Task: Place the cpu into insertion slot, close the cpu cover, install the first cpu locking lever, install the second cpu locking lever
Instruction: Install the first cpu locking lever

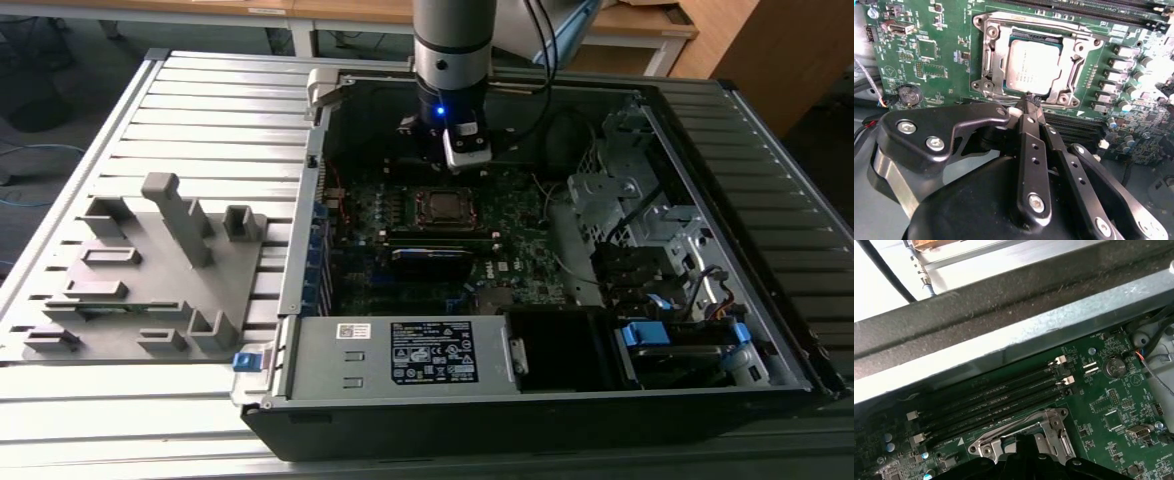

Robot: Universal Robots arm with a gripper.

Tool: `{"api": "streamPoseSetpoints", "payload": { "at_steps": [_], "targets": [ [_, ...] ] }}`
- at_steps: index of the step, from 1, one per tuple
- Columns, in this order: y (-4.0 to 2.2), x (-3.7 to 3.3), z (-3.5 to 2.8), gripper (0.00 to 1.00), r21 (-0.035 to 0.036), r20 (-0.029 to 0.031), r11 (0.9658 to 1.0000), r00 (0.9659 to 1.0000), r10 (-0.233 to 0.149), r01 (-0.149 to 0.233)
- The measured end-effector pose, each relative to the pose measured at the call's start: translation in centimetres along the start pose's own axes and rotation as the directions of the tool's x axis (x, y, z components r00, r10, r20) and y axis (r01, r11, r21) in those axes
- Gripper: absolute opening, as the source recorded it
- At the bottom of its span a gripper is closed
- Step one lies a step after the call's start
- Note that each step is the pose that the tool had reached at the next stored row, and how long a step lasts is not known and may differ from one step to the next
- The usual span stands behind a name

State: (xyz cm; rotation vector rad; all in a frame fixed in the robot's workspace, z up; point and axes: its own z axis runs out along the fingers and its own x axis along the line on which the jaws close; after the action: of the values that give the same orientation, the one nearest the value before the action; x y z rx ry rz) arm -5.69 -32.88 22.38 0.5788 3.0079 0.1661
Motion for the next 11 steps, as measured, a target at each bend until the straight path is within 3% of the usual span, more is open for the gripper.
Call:
{"api": "streamPoseSetpoints", "payload": {
  "at_steps": [5, 11],
  "targets": [
    [0.0, 0.0, 0.01, 0.1, -0.0013, -0.0033, 0.9996, 0.9996, -0.029, 0.029],
    [0.01, -0.01, -0.15, 0.1, -0.0012, -0.0035, 0.9996, 0.9995, -0.03, 0.03]
  ]
}}
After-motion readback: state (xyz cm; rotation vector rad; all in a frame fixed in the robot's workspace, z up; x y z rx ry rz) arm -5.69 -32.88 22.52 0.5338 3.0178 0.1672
